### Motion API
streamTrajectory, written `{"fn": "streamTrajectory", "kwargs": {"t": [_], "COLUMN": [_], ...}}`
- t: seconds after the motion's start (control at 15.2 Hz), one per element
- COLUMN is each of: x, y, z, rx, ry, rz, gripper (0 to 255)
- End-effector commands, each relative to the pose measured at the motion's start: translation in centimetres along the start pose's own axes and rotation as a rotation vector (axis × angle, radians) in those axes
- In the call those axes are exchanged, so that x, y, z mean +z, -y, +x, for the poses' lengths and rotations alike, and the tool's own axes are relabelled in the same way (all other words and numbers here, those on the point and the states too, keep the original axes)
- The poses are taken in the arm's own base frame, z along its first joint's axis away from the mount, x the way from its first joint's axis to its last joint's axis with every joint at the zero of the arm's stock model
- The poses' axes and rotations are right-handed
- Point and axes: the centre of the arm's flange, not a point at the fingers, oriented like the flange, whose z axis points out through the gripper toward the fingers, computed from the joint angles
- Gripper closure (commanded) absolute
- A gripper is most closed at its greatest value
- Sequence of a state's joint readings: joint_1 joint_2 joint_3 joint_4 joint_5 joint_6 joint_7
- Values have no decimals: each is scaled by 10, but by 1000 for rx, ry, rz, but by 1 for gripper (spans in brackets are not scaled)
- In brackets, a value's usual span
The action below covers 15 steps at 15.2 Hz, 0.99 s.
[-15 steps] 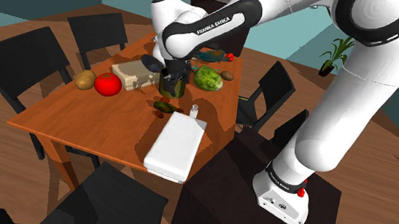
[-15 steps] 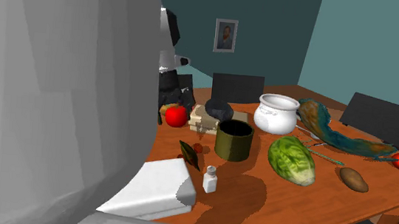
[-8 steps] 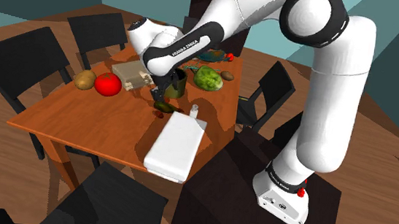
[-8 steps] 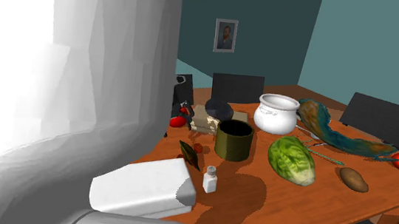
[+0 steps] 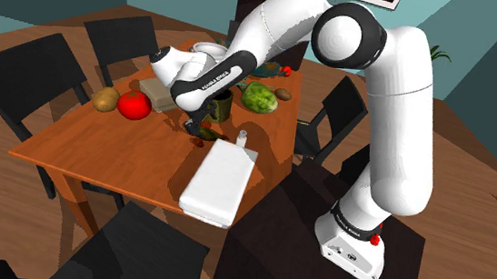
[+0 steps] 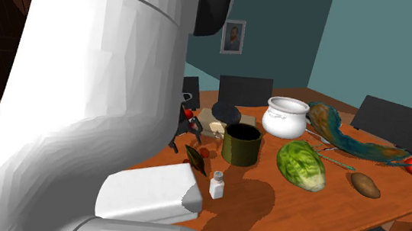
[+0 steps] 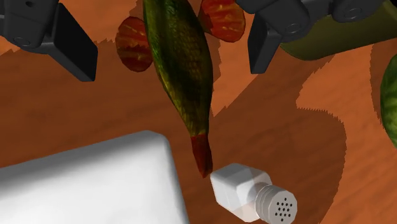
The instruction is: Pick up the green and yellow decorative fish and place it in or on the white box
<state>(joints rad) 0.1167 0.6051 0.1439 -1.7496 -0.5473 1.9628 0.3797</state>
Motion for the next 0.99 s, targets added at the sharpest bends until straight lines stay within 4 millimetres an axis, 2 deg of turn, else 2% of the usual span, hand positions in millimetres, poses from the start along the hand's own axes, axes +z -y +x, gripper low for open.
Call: {"fn": "streamTrajectory", "kwargs": {"t": [0.0, 0.13, 0.66, 0.73, 0.92], "x": [10, 23, 23, 23, 23], "y": [0, 0, 0, 0, 0], "z": [1, 1, 1, 1, 1], "rx": [0, 0, 0, 0, 0], "ry": [0, 0, 0, 0, 0], "rz": [-1, -1, -1, -1, -1], "gripper": [0, 0, 0, 255, 255]}}
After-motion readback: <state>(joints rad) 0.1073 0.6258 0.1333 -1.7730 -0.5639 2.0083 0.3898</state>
